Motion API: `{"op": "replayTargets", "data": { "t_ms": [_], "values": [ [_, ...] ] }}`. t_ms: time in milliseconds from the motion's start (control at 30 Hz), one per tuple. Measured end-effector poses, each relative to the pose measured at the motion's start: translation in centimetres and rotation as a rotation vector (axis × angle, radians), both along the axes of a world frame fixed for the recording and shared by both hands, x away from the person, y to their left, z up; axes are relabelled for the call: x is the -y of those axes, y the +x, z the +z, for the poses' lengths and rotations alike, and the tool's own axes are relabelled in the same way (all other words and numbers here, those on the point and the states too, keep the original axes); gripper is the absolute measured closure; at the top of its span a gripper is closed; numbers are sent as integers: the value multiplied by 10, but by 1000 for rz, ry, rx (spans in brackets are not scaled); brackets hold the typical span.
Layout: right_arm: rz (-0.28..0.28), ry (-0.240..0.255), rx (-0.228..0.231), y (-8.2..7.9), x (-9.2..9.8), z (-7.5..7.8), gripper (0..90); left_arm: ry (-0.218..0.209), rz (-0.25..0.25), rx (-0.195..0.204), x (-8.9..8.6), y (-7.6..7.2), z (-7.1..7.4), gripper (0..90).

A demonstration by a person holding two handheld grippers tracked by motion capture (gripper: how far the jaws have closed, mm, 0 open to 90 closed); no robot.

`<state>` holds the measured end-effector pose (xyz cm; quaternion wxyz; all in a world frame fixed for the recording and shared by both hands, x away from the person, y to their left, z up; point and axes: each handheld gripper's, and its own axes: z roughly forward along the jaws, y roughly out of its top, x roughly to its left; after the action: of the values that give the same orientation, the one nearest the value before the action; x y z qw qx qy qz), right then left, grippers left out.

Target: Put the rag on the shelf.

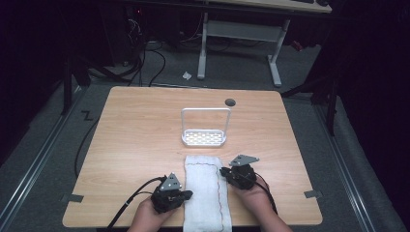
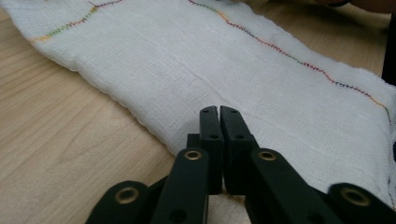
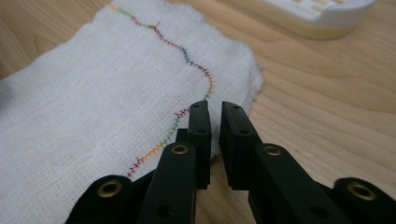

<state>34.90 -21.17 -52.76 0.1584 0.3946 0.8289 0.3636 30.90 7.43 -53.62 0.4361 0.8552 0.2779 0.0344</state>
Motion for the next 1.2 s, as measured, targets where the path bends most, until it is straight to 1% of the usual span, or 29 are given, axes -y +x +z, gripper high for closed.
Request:
{"op": "replayTargets", "data": {
  "t_ms": [67, 100, 133, 167, 233, 267, 300, 333, 367, 400, 433, 467, 500, 533, 567, 600, 633, 700, 733, 833, 867, 967, 1000, 1033, 1067, 1100, 1167, 1200],
  "values": [
    [-15, 38, 29, -5, 8, 4, 789, -14, 42, 16, -6, 5, 1, 788],
    [-15, 38, 29, -5, 8, 4, 789, -14, 42, 16, -6, 5, 1, 755],
    [-30, 69, 59, -8, 16, 11, 760, -36, 112, 17, -10, 17, 2, 710],
    [-40, 77, 66, -10, 21, 13, 753, -39, 151, 17, -12, 24, 2, 685],
    [-50, 85, 70, -11, 27, 13, 747, -59, 224, 16, -12, 39, 3, 637],
    [-52, 88, 64, -10, 29, 12, 740, -61, 253, 24, -10, 46, 3, 615],
    [-52, 98, 50, -9, 30, 11, 730, -61, 253, 24, -10, 46, 3, 596],
    [-44, 120, 36, -9, 31, 10, 718, -62, 291, 11, -6, 60, 3, 583],
    [-44, 120, 36, -9, 31, 10, 718, -62, 291, 11, -6, 60, 3, 574],
    [-29, 120, 36, -9, 29, 9, 716, -54, 322, 2, -1, 71, 2, 571],
    [-26, 120, 39, -10, 29, 9, 715, -58, 328, -15, 1, 77, 1, 571],
    [-19, 121, 44, -10, 28, 10, 710, -58, 328, -15, 1, 77, 1, 572],
    [-14, 120, 48, -10, 27, 10, 699, -45, 338, -28, 6, 85, -1, 573],
    [-14, 120, 48, -10, 27, 10, 699, -45, 338, -28, 6, 85, -1, 576],
    [-13, 115, 52, -10, 27, 10, 687, -46, 347, -37, 8, 88, -2, 576],
    [-11, 110, 55, -9, 26, 10, 653, -70, 348, -61, 10, 90, -3, 619],
    [-10, 111, 55, -9, 25, 9, 637, -79, 346, -68, 10, 90, -3, 628],
    [-12, 109, 59, -9, 24, 9, 623, -82, 344, -72, 10, 90, -3, 645],
    [-19, 102, 61, -7, 22, 8, 608, -87, 330, -78, 11, 90, -5, 727],
    [-27, 111, 52, -4, 19, 6, 578, -90, 315, -101, 10, 91, -5, 821],
    [-29, 111, 55, -2, 18, 6, 572, -90, 313, -95, 11, 91, -5, 839],
    [-42, 111, 43, 2, 14, 7, 564, -85, 313, -89, 12, 90, -5, 844],
    [-45, 89, 39, 8, 9, 11, 551, -85, 311, -90, 11, 90, -5, 844],
    [-44, 79, 38, 11, 7, 13, 537, -87, 312, -92, 11, 90, -5, 844],
    [-44, 68, 25, 15, 4, 15, 530, -86, 312, -92, 11, 90, -5, 842],
    [-44, 68, 25, 15, 4, 15, 530, -86, 312, -92, 11, 90, -5, 841],
    [-56, 51, 0, 25, -1, 17, 524, -86, 312, -91, 11, 90, -5, 839],
    [-63, 63, -20, 33, -3, 14, 523, -80, 310, -82, 12, 89, -5, 840]
  ]
}}
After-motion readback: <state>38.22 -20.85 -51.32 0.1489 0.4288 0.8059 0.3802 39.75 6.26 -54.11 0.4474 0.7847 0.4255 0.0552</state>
